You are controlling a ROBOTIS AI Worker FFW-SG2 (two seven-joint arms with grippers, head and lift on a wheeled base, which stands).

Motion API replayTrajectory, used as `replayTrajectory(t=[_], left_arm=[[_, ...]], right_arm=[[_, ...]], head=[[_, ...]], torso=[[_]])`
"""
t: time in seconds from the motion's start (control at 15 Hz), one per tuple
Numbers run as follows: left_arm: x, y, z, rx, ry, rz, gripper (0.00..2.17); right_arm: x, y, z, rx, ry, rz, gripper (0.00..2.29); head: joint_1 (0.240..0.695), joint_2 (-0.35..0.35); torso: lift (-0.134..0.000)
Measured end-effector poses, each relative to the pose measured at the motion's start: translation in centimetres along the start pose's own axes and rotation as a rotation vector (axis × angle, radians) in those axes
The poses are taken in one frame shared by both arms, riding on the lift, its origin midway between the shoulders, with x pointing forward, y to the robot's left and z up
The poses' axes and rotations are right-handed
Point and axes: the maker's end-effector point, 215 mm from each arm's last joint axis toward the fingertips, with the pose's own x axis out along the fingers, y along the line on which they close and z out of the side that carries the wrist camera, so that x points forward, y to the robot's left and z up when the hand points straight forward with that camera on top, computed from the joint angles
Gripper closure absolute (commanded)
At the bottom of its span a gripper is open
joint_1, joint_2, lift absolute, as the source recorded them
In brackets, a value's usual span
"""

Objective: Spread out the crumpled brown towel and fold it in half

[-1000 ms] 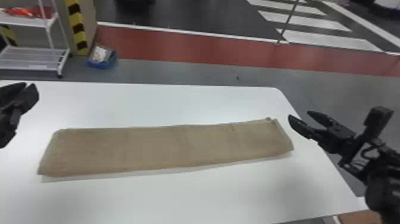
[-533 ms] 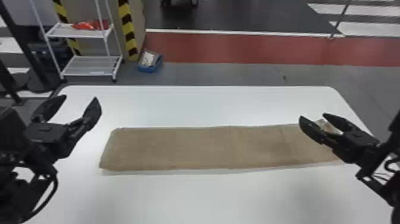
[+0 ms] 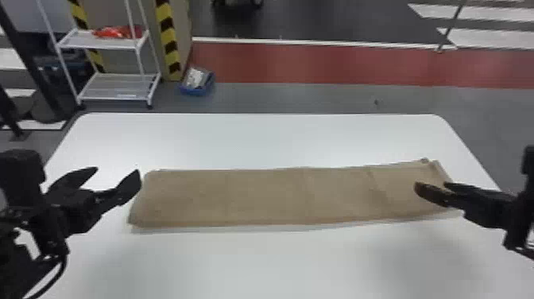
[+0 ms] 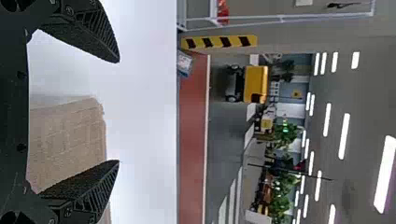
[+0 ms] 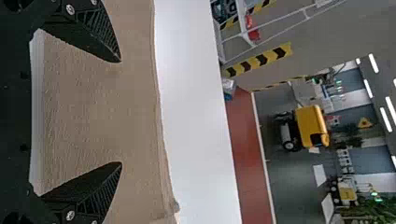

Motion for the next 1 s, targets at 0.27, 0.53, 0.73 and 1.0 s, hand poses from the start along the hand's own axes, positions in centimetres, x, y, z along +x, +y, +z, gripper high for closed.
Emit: replayTrajectory(t=[0.27,0.53,0.73,1.0], left_arm=[[0.0,-0.2,-3.5,-0.058,0.184,-0.064,0.14],[0.5,-0.1,-4.0,-0.103,0.247,-0.113,0.13],[1.3,-0.4,-4.5,-0.144,0.274,-0.157,0.13],[1.8,-0.3,-5.3,-0.17,0.306,-0.181,0.13]], right_arm=[[-0.2,-4.0,0.7,-0.034,0.118,-0.041,0.11],[0.2,-7.4,1.3,-0.061,0.161,-0.087,0.11],[0.8,-9.1,1.6,-0.086,0.178,-0.098,0.11],[1.0,-10.3,2.0,-0.099,0.187,-0.102,0.12]], head=[[0.695,-0.14],[0.695,-0.17],[0.695,-0.188],[0.695,-0.198]], torso=[[-0.12],[-0.12],[-0.12],[-0.12]])
